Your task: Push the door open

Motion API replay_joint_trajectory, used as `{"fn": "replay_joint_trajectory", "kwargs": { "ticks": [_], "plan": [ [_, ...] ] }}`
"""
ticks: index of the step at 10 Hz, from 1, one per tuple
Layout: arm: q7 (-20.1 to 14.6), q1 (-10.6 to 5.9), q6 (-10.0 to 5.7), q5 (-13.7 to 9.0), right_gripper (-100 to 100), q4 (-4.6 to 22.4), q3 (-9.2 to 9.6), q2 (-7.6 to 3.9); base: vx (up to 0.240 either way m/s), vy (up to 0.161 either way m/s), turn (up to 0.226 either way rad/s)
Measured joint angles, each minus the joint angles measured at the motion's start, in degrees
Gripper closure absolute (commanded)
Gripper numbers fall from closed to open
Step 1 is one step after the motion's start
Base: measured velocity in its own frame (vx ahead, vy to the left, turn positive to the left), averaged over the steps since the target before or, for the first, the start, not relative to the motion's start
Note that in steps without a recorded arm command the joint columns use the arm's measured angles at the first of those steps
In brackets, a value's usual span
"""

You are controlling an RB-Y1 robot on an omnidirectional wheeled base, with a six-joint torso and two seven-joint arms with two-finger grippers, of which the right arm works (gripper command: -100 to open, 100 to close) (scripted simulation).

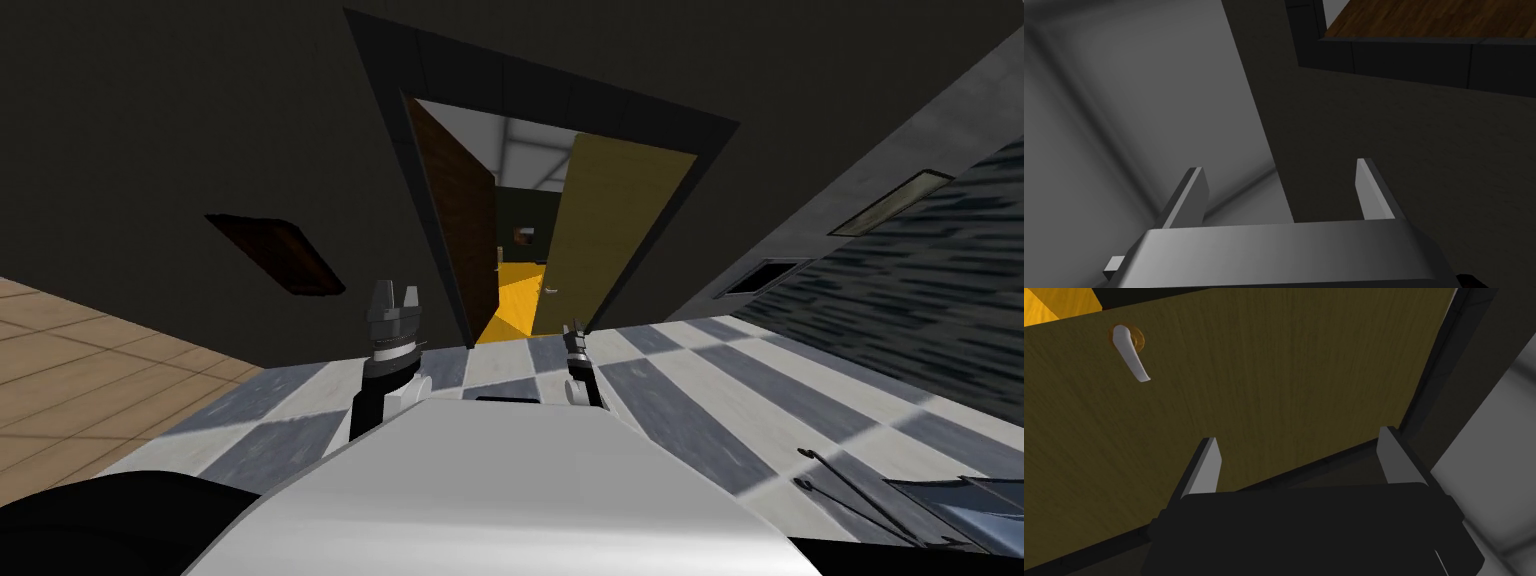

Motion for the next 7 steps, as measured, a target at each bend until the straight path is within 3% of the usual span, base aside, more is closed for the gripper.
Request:
{"fn": "replay_joint_trajectory", "kwargs": {
  "ticks": [7],
  "plan": [
    [0.3,-5.45,-2.21,-1.1,-100,12.5,-1.47,-1.48,0.068,-0.101,0.140]
  ]
}}
